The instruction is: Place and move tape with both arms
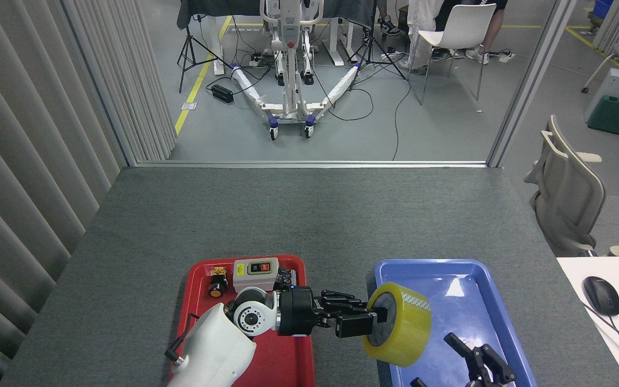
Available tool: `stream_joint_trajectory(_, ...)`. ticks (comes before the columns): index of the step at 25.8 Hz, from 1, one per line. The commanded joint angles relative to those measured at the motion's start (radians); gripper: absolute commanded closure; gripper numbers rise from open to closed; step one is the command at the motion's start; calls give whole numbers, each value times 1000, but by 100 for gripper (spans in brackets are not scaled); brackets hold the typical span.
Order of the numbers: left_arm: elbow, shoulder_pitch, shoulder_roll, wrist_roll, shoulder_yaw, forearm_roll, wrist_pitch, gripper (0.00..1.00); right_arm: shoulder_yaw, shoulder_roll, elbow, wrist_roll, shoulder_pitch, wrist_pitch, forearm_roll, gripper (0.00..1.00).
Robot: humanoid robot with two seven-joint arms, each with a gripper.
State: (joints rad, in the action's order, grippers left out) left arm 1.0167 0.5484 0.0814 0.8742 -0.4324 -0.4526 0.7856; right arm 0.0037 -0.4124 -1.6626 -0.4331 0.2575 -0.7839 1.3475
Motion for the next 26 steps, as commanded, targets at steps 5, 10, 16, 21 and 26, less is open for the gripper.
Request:
stream_joint_trajectory(5,2,-28,40,0,0,-66,0,100,84,44,-8,16,-3,-1,39,11)
stream_joint_trajectory(10,0,-27,38,-1,1,-73,0,100,88,37,-14,17,9,-1,41,64)
stream_joint_trajectory(16,-6,-30,29,-1,14,-81,0,58,35,35,-14,17,54,-1,42,88)
stream_joint_trajectory(21,-3,-30,18,-23,73,-70,0,16,-10,35,-16,17,82,-1,41,94)
stream_joint_trajectory(26,59,-36,-9,-307,83,-60,-252,0,-45,38,-25,19,101,-1,39,100)
